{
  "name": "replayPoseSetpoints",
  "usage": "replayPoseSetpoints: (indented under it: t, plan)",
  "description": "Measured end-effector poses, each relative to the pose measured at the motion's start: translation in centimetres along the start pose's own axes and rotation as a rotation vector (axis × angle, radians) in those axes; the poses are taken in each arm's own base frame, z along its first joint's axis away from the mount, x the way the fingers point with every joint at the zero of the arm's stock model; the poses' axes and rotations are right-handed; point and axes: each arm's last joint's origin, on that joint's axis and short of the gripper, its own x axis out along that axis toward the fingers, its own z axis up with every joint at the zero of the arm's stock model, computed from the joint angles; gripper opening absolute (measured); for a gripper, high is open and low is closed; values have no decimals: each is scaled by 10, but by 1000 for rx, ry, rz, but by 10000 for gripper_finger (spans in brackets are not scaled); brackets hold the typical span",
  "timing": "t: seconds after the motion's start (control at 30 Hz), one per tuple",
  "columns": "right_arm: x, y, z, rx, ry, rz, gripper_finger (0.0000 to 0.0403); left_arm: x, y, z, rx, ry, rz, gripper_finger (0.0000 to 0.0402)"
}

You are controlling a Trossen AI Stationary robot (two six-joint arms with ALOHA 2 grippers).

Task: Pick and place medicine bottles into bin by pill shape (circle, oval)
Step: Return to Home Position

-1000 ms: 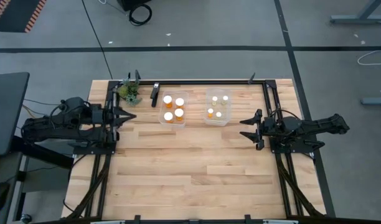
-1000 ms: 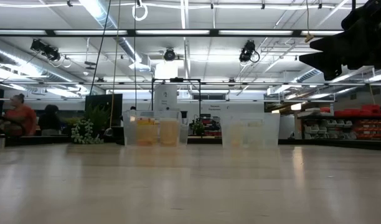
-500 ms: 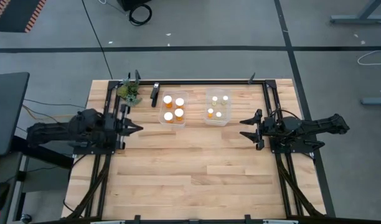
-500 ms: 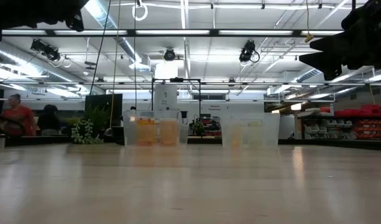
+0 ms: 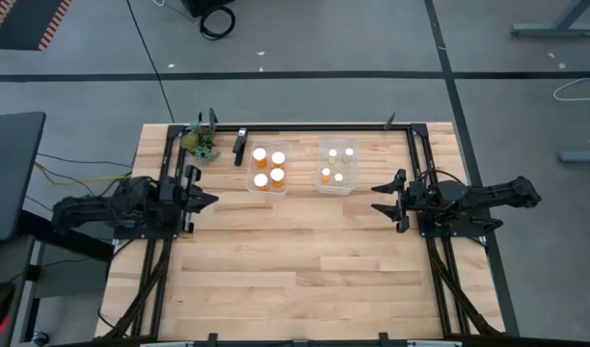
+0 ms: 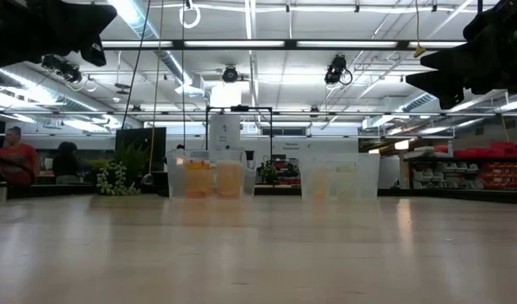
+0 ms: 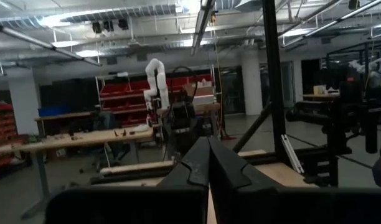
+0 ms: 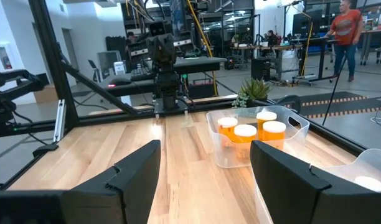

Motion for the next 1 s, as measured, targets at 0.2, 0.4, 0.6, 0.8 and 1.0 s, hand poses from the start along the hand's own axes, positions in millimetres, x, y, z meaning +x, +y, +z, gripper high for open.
replayPoseSetpoints:
  t: [0.2, 0.4, 0.6, 0.8, 1.0]
  plan:
    - [0, 0, 0, 0, 0, 0, 255, -2, -1, -16, -48, 39, 6, 3]
    - [0, 0, 0, 0, 0, 0, 255, -2, -1, -18, -143, 61, 10, 11]
    - [0, 0, 0, 0, 0, -1, 255, -2, 0, -20, -159, 85, 54, 3]
    - [0, 0, 0, 0, 0, 0, 255, -3, 0, -31, -129, 197, 104, 7]
    - [0, 0, 0, 0, 0, 0, 255, -6, -1, -42, -178, 312, 110, 11]
